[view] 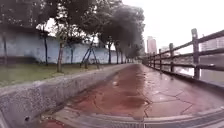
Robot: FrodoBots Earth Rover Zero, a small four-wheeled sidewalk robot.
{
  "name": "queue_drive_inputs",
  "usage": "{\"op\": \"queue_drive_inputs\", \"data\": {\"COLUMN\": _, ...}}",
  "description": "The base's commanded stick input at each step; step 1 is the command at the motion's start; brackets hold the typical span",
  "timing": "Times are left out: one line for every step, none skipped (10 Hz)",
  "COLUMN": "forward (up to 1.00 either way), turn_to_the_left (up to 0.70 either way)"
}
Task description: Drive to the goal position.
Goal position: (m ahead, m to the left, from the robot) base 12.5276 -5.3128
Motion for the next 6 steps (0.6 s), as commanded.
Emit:
{"op": "queue_drive_inputs", "data": {"forward": 0.59, "turn_to_the_left": -0.65}}
{"op": "queue_drive_inputs", "data": {"forward": 0.94, "turn_to_the_left": -0.43}}
{"op": "queue_drive_inputs", "data": {"forward": 1.0, "turn_to_the_left": -0.4}}
{"op": "queue_drive_inputs", "data": {"forward": 1.0, "turn_to_the_left": -0.4}}
{"op": "queue_drive_inputs", "data": {"forward": 1.0, "turn_to_the_left": -0.4}}
{"op": "queue_drive_inputs", "data": {"forward": 1.0, "turn_to_the_left": -0.4}}
